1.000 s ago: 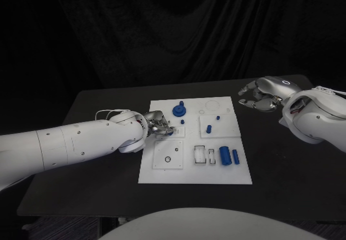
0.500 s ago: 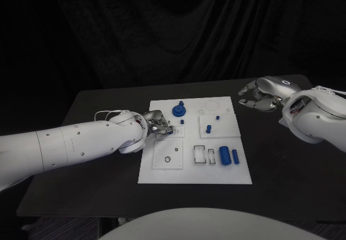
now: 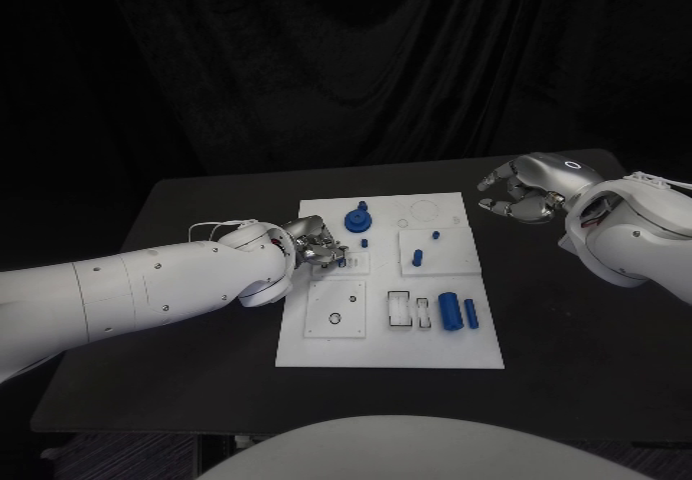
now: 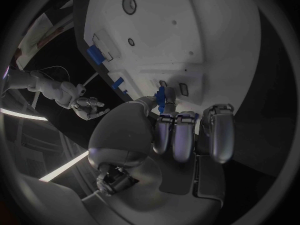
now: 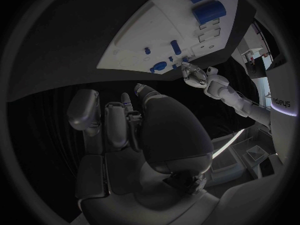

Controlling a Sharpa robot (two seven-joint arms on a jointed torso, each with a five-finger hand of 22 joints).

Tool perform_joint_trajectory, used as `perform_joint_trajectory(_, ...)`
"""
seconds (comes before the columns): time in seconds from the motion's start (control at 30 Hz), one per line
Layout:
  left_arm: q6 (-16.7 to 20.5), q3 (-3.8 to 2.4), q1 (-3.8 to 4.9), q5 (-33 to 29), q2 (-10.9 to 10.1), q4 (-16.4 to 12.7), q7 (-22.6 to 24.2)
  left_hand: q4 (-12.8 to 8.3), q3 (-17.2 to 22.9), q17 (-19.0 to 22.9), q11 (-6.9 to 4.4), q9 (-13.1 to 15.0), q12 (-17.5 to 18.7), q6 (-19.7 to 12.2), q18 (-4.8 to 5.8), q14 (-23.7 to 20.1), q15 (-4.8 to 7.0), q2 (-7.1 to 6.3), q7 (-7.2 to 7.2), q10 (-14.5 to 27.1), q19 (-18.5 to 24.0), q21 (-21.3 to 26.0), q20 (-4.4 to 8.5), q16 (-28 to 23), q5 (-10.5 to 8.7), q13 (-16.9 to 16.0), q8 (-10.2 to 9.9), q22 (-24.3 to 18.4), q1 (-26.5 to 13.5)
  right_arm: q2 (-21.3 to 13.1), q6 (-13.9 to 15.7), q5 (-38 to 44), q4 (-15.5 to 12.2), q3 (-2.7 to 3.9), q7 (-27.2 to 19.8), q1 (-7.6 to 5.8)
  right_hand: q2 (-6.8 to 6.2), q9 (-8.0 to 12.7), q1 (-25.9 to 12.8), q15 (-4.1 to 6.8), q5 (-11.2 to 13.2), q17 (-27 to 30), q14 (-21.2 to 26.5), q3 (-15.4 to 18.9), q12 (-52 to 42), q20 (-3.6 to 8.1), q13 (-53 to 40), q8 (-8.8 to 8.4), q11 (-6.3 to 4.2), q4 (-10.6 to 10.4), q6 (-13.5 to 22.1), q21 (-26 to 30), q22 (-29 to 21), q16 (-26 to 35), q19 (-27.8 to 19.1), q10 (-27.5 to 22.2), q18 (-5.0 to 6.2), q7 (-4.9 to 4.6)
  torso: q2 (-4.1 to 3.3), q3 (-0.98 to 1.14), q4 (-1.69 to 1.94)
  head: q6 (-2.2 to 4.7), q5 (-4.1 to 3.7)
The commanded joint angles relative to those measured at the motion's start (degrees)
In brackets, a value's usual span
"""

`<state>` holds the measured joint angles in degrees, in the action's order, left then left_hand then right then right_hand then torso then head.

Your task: Assemble the parts on the task board

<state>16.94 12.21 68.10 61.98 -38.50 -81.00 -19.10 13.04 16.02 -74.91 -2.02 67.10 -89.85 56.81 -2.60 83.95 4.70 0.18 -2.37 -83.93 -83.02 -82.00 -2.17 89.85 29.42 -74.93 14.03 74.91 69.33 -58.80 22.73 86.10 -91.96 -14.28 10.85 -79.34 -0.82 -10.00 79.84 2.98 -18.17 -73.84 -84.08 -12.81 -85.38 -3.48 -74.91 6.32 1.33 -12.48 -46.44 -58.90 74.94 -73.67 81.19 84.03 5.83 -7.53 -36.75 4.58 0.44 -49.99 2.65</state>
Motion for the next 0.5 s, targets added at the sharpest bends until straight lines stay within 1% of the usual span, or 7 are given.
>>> perform_joint_trajectory(0.03, 0.89, -0.03, -0.10, -0.30, 0.26, 0.03, 0.93, -0.24, 0.67, -15.09, -0.01, 0.00, -0.15, -0.08, -0.01, 6.05, -0.12, -0.31, 0.49, -6.07, -0.14, 0.16, 0.22, 0.15, -0.48, -15.07, -0.26, 9.38, 0.05, 0.00, -0.31, 0.11, 0.05, 0.04, 0.94, 0.16, 0.21, 0.12, 0.50, -0.46, -0.20, 0.15, -2.07, -0.40, 0.22, -0.07, -10.10, -0.40, 0.30, -0.08, -0.25, 0.35, 4.60, 0.43, -0.59, 0.86, 0.10, 0.00, -0.12, -0.11, 0.04, -0.01, 0.03)
perform_joint_trajectory(0.3, -0.02, -0.03, -0.11, -0.30, 0.35, 0.20, 0.23, -0.04, 1.11, -15.09, 0.01, 0.03, -0.15, -0.07, -0.02, 6.05, -0.14, -0.41, 0.45, -6.07, -0.12, 0.23, 0.22, 0.15, -1.00, -15.07, -0.36, 9.37, -0.30, 0.04, -0.34, 0.11, 0.07, 0.04, 0.97, 0.18, 0.21, 0.12, 0.50, -0.46, -0.20, 0.15, -2.07, -0.40, 0.22, -0.07, -10.10, -0.40, 0.30, -0.08, -0.25, 0.35, 4.60, 0.43, -0.59, 0.86, 0.10, 0.00, -0.15, -0.03, 0.06, -0.01, 0.07)
perform_joint_trajectory(0.5, -0.32, -0.02, -0.11, -0.30, 0.33, 0.28, 0.03, 0.02, 1.26, -15.09, 0.03, 0.04, -0.15, -0.06, -0.04, 6.05, -0.14, -0.44, 0.45, -6.07, -0.08, 0.30, 0.21, 0.15, -1.23, -15.07, -0.40, 9.34, -0.42, 0.07, -0.39, 0.11, 0.09, 0.04, 0.99, 0.18, 0.18, 0.15, 0.48, -0.48, -0.21, 0.29, -2.02, -0.44, 0.33, -0.08, -10.00, -0.42, 0.32, -0.07, -0.26, 0.58, 4.53, 0.60, -0.66, 0.76, 0.14, -0.02, -0.18, -0.02, 0.09, -0.01, 0.16)
